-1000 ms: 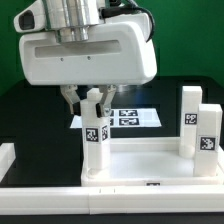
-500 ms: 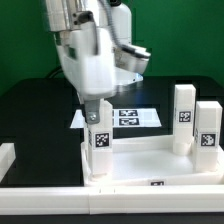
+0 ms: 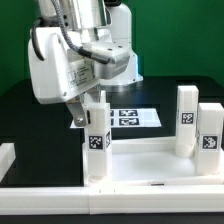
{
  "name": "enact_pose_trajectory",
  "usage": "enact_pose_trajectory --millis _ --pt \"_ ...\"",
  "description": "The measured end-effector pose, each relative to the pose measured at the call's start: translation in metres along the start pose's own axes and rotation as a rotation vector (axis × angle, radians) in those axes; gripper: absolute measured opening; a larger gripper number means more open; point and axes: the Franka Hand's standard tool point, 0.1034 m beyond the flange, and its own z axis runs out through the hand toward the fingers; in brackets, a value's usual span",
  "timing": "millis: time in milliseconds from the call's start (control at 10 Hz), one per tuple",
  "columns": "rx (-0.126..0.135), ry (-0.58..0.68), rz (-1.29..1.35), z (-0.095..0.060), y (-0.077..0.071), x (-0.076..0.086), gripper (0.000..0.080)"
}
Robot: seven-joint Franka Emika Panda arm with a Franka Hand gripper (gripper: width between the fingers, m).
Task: Assemble desk
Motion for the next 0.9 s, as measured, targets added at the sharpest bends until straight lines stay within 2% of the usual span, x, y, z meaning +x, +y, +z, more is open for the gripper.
enact_pose_trajectory --millis 100,200,300,400,700,800,900 --pt "-0.001 0.011 -0.212 -0.0020 -0.0014 -0.0037 0.0501" --pt "0.009 0.010 -0.408 -0.0032 -0.0032 -0.0098 0.0601" --pt "0.007 0.007 -0.566 -0.0024 -0.0025 -0.0116 0.0601" --pt "0.005 0.011 -0.621 -0.0023 -0.0025 -0.0097 0.0640" --pt "-0.004 0.021 -0.828 -0.0025 -0.0024 -0.0075 0.0648" --pt "-0.026 0.042 -1.090 -0.0037 -0.0037 -0.0082 0.0648" --pt "-0.030 0.035 -1.276 -0.0023 -0.0042 -0.0104 0.0648"
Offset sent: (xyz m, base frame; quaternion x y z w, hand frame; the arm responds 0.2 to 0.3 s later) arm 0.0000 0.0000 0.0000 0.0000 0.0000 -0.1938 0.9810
